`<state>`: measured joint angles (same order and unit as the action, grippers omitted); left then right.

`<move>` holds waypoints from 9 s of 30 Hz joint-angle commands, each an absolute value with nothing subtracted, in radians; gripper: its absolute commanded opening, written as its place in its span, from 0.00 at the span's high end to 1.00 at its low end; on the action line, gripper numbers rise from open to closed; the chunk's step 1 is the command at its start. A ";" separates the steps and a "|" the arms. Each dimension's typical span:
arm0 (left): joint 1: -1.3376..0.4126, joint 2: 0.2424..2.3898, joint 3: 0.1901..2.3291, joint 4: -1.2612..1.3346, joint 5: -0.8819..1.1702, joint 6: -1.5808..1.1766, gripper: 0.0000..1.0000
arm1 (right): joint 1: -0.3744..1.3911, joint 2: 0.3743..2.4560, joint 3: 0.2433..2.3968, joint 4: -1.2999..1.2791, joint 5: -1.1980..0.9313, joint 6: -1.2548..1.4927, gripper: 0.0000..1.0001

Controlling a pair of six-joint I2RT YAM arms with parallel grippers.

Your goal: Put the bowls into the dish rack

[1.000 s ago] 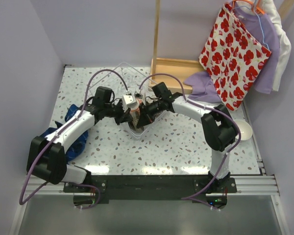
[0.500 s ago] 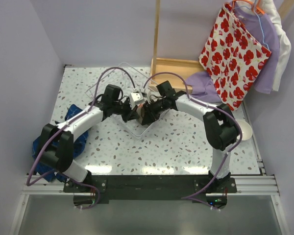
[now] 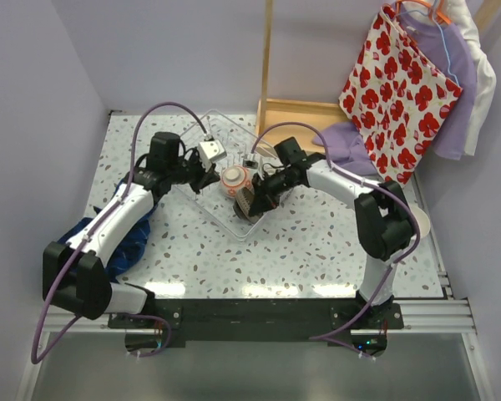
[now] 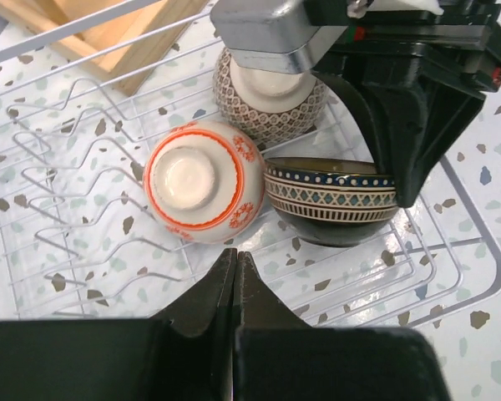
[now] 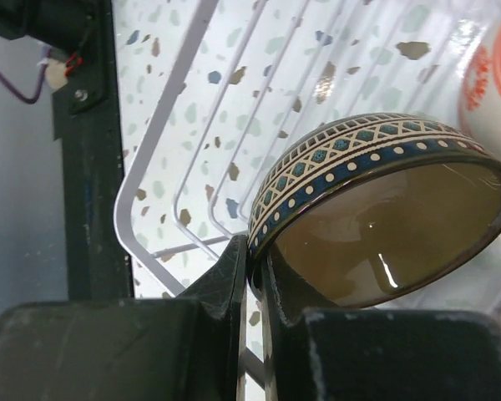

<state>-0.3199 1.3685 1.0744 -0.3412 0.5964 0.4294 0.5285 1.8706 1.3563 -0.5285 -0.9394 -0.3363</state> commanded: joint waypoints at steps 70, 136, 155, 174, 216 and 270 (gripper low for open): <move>-0.341 1.362 0.931 -0.284 0.575 0.500 1.00 | 0.414 2.119 1.683 -0.787 -0.919 -0.299 0.53; -0.190 1.377 0.957 -0.350 -0.140 -0.182 0.39 | 0.465 1.736 1.582 -0.554 -0.304 -0.245 0.37; -0.141 1.450 0.916 -0.236 -0.006 -0.264 0.80 | 0.463 1.720 1.539 -0.545 -0.288 -0.236 0.37; -0.002 1.614 1.166 -0.244 -0.035 -0.317 1.00 | 0.463 1.730 1.545 -0.545 -0.324 -0.238 0.37; 0.074 1.651 1.370 -0.089 0.038 -0.223 0.52 | 0.765 1.755 1.707 -0.689 -0.238 -0.376 0.37; -0.353 1.358 0.949 -0.509 0.101 -0.068 0.70 | 0.348 1.312 1.315 -0.649 -0.031 -0.081 0.12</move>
<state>-0.3492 1.3491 0.8791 -0.4885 0.1749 -0.0933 0.3580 1.3487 1.3170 -0.6659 -0.0181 -0.0723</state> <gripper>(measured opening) 0.438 0.877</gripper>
